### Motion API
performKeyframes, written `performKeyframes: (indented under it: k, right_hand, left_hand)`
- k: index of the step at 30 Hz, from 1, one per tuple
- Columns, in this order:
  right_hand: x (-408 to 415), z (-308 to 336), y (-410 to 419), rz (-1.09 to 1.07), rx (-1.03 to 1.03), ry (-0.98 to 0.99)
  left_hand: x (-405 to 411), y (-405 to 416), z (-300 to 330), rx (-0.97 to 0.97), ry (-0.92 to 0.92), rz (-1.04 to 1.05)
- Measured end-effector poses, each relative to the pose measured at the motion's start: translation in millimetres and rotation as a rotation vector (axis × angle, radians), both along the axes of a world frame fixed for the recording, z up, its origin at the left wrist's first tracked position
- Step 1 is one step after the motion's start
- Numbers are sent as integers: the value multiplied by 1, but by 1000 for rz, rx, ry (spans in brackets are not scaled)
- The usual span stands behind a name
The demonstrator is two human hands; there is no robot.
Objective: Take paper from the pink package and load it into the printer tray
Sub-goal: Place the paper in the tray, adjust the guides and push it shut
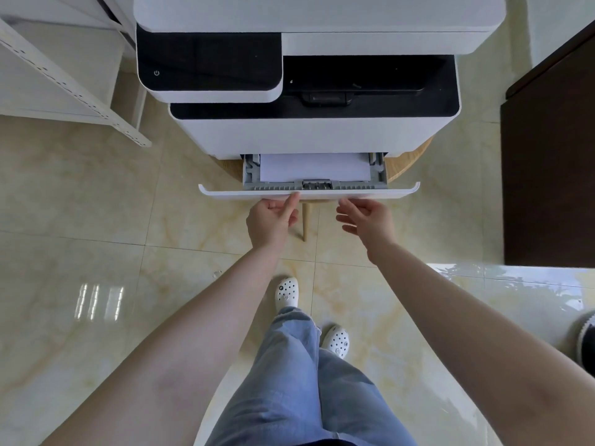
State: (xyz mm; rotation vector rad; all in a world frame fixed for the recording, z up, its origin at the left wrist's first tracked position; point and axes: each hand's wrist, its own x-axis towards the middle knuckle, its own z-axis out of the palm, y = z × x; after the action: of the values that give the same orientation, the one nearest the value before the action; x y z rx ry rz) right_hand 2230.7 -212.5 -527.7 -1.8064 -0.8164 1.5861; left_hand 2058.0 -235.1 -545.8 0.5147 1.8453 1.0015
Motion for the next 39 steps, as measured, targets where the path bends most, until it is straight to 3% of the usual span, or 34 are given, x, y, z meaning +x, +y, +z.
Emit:
performKeyframes:
  k: [5,12,21,39]
  right_hand:
    - [-6,4,29,130,92,-235]
    - [-10,-7,45,103,101,-350]
    - [-20,-8,52,27,138,-406]
    - [-27,3,71,70,122,-495]
  left_hand:
    - [-11,22,2,-90,353,-144]
    - [-13,40,6,-146,489,-180]
    - [-12,52,2,-125,493,-146]
    - [-12,70,9,-106,546,-158]
